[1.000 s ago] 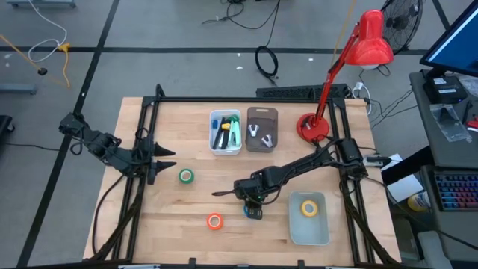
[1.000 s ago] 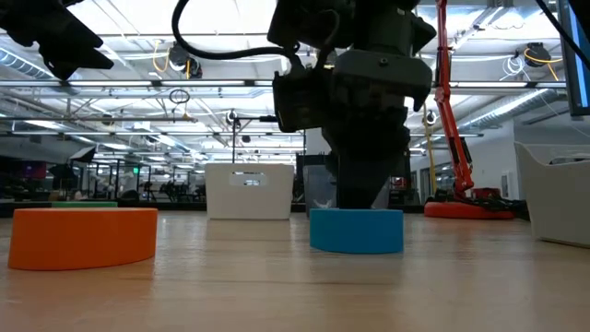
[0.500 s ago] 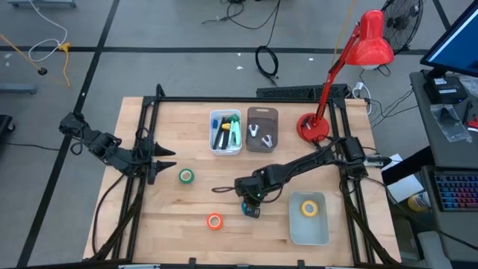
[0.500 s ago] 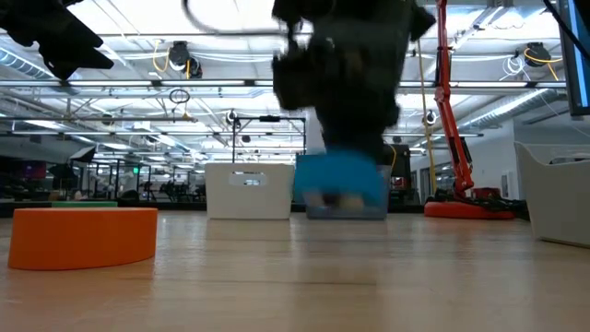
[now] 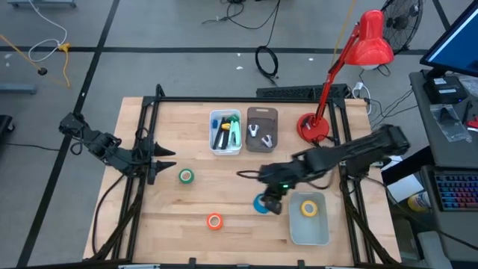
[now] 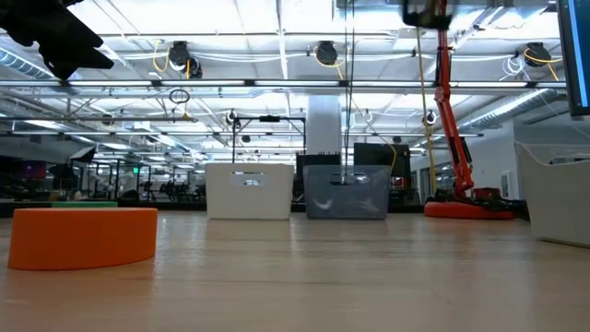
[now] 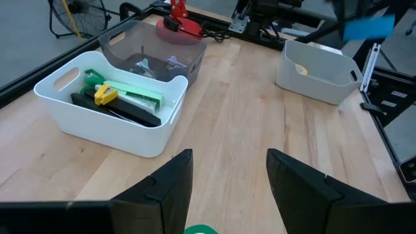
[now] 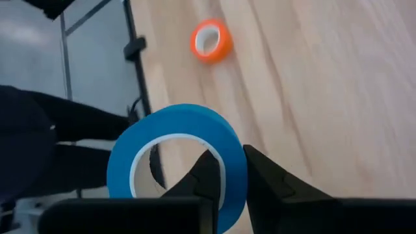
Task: Pick and place Stapler, Stapler remover, tape
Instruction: Put the blue tape into the gray bin
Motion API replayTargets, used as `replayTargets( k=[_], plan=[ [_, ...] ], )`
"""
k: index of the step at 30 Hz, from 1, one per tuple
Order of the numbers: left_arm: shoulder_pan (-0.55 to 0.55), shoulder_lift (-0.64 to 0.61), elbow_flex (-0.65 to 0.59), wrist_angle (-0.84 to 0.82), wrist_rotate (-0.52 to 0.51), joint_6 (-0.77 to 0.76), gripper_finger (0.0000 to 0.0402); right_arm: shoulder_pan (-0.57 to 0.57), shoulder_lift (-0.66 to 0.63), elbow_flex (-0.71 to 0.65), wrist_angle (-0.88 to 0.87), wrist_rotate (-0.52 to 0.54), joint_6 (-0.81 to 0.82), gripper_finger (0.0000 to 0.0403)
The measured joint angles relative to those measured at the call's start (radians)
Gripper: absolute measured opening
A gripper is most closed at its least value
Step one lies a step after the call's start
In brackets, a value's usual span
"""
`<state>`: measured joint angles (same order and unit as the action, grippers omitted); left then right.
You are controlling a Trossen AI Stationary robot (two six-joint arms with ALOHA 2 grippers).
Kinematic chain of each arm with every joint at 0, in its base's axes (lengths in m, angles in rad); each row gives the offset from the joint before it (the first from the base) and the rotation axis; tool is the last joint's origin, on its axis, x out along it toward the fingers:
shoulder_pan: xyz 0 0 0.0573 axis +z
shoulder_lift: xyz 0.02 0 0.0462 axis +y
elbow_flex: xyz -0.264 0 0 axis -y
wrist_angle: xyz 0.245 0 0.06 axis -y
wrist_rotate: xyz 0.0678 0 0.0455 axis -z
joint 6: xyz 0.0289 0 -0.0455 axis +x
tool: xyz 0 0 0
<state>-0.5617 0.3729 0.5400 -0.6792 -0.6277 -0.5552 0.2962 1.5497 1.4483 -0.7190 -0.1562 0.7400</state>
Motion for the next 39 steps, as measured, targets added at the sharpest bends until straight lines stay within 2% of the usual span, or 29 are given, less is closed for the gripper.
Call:
replayTargets(
  k=[7,13,18,22,26,39],
  plan=[
    [0.000,0.000,0.000,0.000,-0.001,0.000,0.0198,0.136,-0.130,-0.020,-0.257,0.055,0.182,0.0036],
    [0.000,0.000,0.000,0.003,-0.002,-0.018,0.0198,0.263,-0.135,-0.153,-0.266,0.023,0.262,0.0036],
    [0.000,0.000,0.000,0.004,-0.002,-0.027,0.0198,0.346,-0.140,-0.289,-0.225,0.014,0.300,0.0036],
    [0.000,0.000,0.000,0.004,-0.002,-0.032,0.0198,0.377,-0.143,-0.395,-0.098,-0.056,0.299,0.0036],
    [0.000,0.000,0.000,0.004,-0.002,-0.033,0.0198,0.396,-0.142,-0.487,-0.024,-0.058,0.294,0.0036],
    [0.000,0.000,0.000,0.004,-0.002,-0.038,0.0198,0.396,-0.143,-0.593,0.064,-0.084,0.245,0.0036]
  ],
)
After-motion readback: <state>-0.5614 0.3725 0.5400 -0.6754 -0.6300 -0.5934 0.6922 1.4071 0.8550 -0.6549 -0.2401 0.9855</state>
